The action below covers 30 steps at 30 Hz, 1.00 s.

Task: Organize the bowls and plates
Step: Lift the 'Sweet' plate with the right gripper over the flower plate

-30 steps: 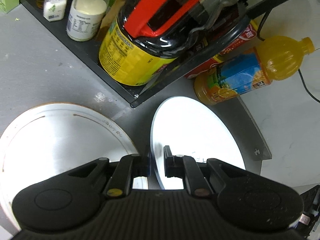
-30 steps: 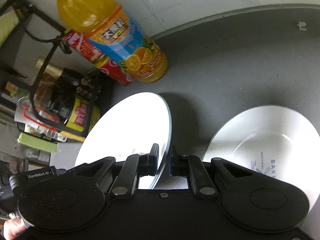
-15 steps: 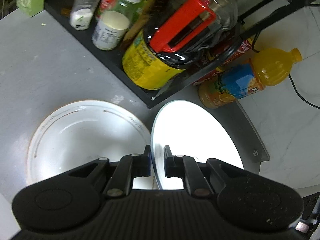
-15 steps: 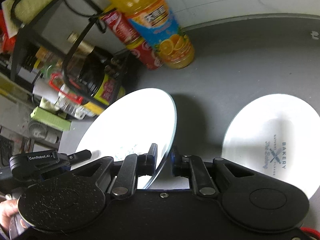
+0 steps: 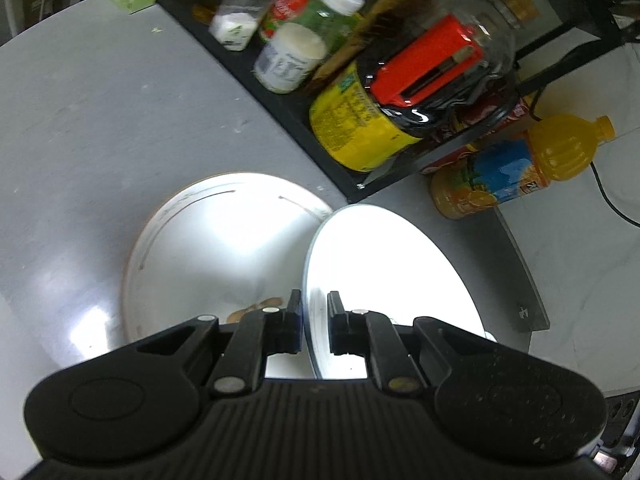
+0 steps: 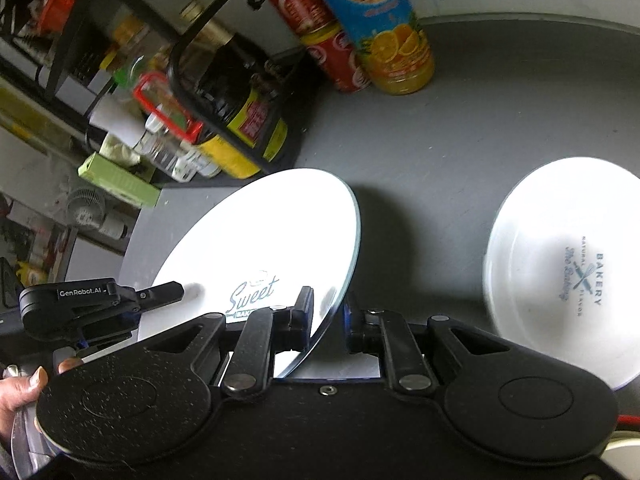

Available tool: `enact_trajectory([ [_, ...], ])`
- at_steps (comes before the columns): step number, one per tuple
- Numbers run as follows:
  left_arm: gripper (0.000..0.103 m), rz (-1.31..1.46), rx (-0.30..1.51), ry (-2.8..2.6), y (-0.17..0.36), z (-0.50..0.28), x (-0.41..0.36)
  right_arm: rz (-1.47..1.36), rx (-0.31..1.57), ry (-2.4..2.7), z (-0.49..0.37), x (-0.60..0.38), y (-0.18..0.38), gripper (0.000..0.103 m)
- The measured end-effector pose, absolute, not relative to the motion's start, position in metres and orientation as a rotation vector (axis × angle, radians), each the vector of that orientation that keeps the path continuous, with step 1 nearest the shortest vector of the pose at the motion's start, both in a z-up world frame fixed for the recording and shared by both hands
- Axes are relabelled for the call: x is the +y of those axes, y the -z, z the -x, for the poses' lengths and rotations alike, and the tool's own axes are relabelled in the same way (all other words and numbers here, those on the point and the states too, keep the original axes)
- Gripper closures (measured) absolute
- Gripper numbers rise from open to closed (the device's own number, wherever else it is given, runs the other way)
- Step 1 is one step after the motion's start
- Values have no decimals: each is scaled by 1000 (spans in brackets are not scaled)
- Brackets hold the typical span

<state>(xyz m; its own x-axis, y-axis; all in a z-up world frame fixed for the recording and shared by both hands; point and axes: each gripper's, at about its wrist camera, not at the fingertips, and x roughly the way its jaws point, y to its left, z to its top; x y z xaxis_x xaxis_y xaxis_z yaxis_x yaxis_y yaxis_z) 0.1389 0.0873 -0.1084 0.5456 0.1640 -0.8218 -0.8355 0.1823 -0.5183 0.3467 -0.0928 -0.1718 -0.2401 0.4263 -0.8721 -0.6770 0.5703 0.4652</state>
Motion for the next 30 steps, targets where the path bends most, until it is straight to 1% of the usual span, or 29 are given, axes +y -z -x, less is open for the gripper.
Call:
enact_trajectory([
  [9,93,1236,681,-846,118,-112,87,284,1508,-1081,-327,-81,178,88],
  [26,93,1297,754,-910,155,-88,95,368,1484,-1107,-303,-55,189,88],
  [30,93,1305,766,-910,161,-85,95,380,1484,-1083,-300,-54,194,92],
])
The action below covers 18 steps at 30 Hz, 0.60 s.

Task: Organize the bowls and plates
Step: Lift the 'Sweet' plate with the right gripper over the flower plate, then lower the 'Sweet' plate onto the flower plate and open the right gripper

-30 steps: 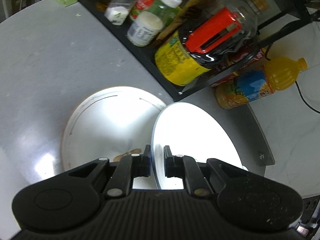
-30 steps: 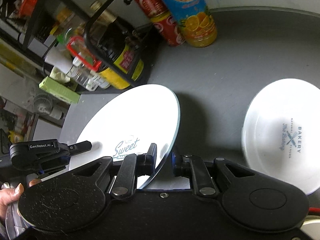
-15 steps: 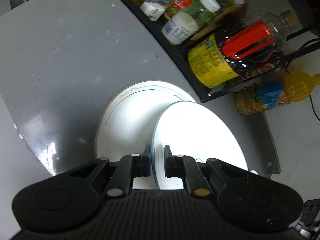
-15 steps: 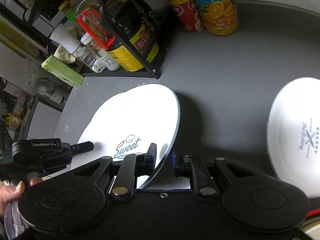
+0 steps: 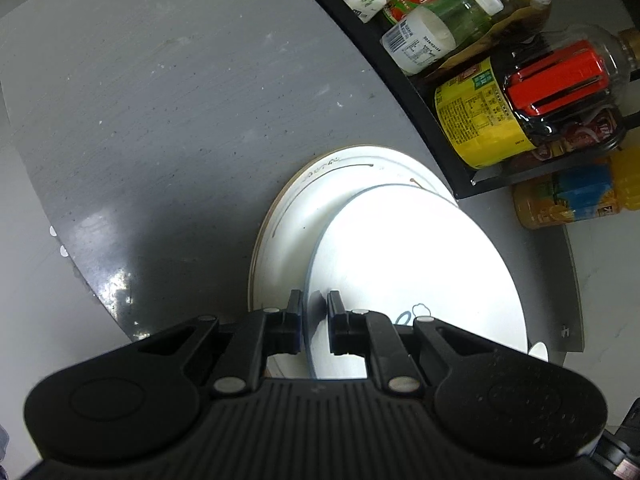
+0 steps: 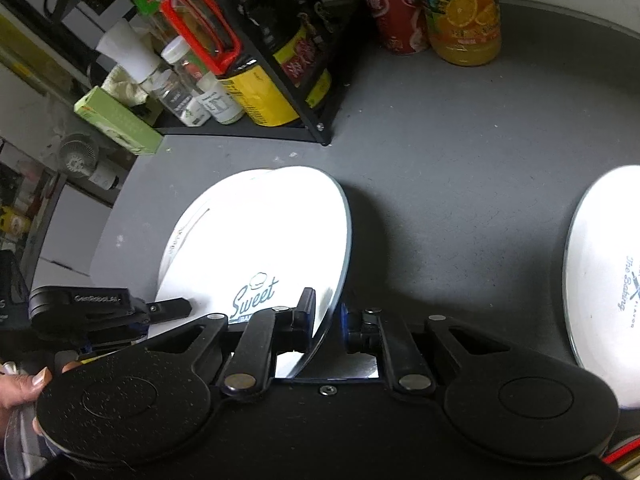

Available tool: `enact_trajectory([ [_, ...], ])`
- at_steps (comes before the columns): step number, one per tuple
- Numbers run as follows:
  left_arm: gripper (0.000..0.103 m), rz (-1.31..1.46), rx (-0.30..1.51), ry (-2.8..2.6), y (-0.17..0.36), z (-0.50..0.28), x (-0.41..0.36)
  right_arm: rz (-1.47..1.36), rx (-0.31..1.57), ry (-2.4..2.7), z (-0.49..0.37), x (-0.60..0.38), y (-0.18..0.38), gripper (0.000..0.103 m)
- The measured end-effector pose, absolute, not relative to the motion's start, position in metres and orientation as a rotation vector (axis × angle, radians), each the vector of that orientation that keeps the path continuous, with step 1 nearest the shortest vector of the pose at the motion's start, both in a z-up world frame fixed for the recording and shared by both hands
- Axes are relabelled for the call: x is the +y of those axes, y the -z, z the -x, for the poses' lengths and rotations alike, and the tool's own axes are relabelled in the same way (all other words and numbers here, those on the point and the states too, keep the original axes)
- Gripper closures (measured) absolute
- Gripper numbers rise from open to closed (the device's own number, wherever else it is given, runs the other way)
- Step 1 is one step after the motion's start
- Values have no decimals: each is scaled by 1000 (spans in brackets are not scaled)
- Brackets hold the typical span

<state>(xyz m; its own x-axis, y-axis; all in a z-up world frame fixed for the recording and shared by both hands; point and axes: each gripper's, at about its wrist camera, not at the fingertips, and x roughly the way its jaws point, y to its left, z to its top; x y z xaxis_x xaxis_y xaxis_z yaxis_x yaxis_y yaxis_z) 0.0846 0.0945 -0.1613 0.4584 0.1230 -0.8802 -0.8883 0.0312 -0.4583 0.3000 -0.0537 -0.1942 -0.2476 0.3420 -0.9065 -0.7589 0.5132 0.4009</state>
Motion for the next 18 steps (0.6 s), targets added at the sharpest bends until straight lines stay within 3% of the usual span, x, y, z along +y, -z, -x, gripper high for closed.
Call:
enact_trajectory([
  [13,87,1201,874,-909,152,-92,107,367,1500,-1042,-299,-49,208,97],
  [17,69,1144,875,-929,137,-91,114,371,1505,-1036,-299,-46,211,96],
  [18,61,1126,876,-945,133,-91,115,370,1506,-1033,-300,-45,212,96],
])
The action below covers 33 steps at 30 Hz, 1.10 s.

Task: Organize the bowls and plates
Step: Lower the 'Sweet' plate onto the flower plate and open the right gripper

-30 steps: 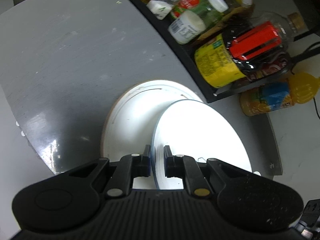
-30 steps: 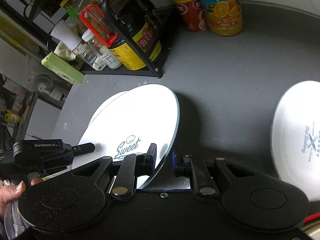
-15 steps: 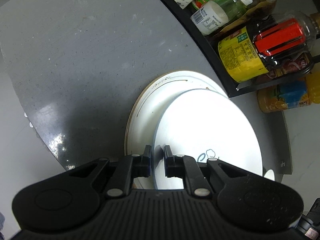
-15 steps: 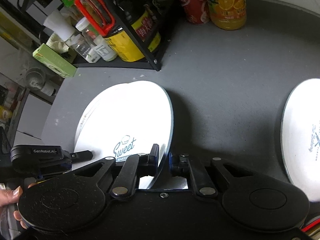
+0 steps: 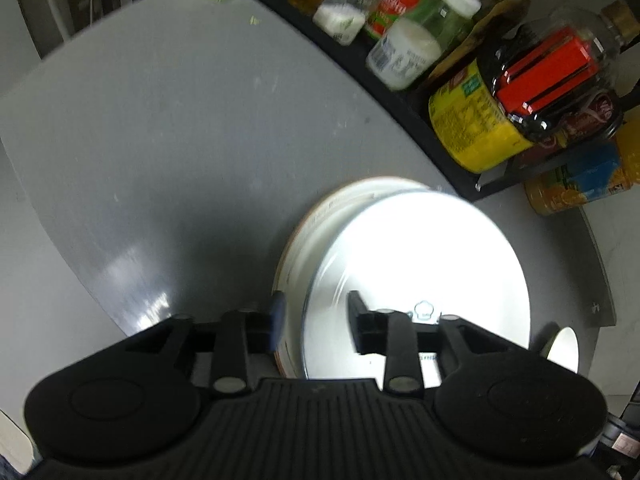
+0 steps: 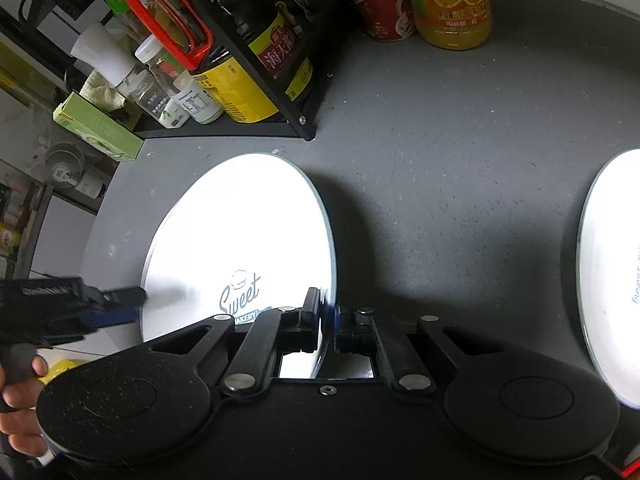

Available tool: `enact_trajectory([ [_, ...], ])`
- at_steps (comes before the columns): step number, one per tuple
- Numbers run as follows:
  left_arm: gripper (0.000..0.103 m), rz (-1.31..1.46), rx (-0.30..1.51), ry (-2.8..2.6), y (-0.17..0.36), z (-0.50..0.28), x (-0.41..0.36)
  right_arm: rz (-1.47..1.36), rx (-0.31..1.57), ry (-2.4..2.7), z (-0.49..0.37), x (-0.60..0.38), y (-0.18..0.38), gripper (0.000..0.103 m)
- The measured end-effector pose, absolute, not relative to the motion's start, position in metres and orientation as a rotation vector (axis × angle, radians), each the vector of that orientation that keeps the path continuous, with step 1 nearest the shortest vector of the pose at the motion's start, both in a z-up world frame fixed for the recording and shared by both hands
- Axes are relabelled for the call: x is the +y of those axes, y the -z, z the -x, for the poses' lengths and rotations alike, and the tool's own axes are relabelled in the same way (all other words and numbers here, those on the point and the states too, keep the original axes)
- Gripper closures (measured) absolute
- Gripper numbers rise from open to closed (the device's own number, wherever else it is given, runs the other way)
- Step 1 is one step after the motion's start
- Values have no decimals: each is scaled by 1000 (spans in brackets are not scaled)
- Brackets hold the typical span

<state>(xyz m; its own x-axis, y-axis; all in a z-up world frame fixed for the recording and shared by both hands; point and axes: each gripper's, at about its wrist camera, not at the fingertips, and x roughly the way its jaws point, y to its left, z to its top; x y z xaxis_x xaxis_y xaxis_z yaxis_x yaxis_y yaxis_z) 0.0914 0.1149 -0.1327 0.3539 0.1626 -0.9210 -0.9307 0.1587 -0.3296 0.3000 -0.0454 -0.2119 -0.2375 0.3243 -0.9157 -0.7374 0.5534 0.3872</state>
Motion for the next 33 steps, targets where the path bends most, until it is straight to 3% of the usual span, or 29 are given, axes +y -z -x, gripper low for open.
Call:
enact_trajectory([
  [1,54,1106,877,-961,129,-92,116,368,1507,-1030,-300,-45,213,96],
  [4,46,1047,880,-968,125,-92,117,373,1506,-1023,-300,-42,215,95],
  [16,46,1051,960,-1014,162,-86,128,419,1514,-1014,-292,-28,225,91],
  [23,44,1077,910,-989,168,-74,132,434,1506,-1012,-291,-22,228,87],
  [29,44,1086,902,-1001,168,-75,133,439,1486,-1019,-286,-22,225,81],
  [33,44,1059,893,-1019,162,-77,131,413,1467,-1036,-288,-24,213,65],
])
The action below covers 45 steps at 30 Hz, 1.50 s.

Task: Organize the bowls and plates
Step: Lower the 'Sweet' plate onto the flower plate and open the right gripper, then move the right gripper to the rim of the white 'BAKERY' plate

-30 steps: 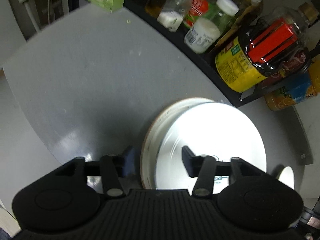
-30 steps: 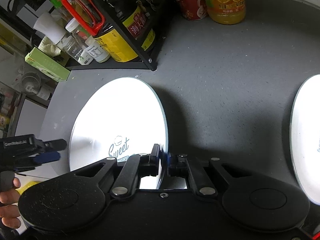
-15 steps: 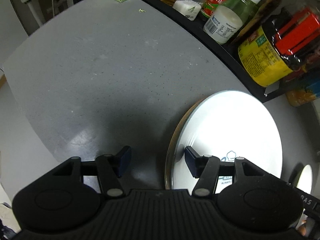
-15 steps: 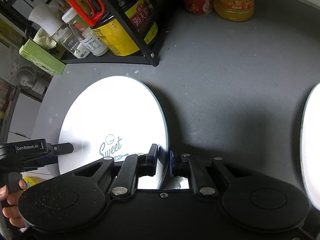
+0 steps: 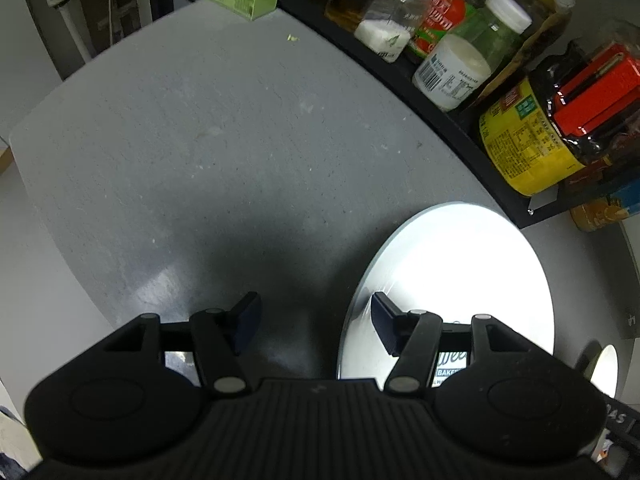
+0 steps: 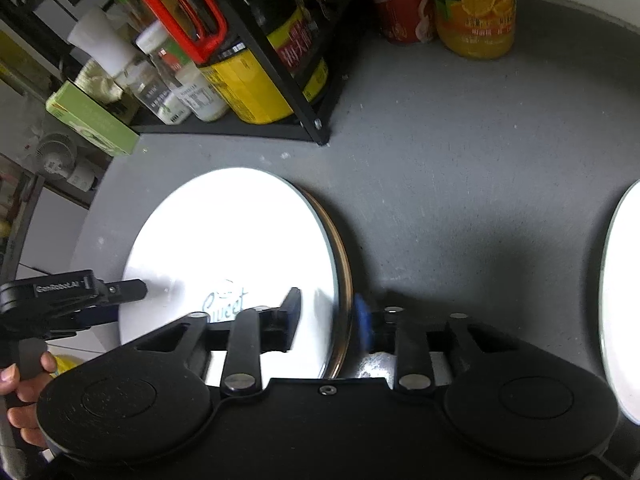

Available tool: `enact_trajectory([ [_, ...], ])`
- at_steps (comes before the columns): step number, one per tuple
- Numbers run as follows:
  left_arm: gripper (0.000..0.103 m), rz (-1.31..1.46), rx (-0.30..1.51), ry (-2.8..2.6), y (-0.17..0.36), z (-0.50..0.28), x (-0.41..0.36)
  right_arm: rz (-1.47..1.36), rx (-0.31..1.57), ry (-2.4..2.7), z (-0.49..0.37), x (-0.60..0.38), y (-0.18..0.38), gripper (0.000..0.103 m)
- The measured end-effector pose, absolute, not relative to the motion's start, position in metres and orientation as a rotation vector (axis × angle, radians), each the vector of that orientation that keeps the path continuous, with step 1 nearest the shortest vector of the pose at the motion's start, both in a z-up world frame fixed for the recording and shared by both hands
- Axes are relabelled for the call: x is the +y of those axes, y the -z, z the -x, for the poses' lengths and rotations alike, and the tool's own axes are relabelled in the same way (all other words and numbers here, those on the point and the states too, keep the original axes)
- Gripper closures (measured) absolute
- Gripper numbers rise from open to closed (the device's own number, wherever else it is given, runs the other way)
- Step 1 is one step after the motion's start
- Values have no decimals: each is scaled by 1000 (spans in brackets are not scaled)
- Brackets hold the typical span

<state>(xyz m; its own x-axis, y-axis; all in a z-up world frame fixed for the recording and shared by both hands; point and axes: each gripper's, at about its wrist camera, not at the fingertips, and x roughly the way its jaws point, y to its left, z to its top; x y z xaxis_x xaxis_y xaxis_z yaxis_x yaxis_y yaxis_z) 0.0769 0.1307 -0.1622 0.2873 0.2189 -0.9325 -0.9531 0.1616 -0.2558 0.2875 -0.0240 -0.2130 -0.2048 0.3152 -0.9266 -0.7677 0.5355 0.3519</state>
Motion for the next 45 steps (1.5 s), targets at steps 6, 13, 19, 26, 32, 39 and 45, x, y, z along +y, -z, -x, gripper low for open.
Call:
enact_trajectory([
  [6,41,1043,863,-1025,152,-77,127,404,1400,-1058,-289,-32,193,40],
  [13,33,1034,776,-995,129,-80,110,374,1331,-1070,-285,-47,168,14],
  [19,27,959,776,-967,109,-96,93,356,1288,-1084,-285,-62,152,7],
  [26,25,923,782,-906,91,-118,72,304,1284,-1040,-299,-83,141,5],
  [32,19,871,800,-852,82,-141,54,286,1256,-1007,-311,-102,130,0],
  [39,15,823,818,-767,79,-175,40,275,1228,-944,-326,-124,119,0],
  [45,14,786,841,-698,76,-205,29,259,1227,-880,-341,-144,114,0],
])
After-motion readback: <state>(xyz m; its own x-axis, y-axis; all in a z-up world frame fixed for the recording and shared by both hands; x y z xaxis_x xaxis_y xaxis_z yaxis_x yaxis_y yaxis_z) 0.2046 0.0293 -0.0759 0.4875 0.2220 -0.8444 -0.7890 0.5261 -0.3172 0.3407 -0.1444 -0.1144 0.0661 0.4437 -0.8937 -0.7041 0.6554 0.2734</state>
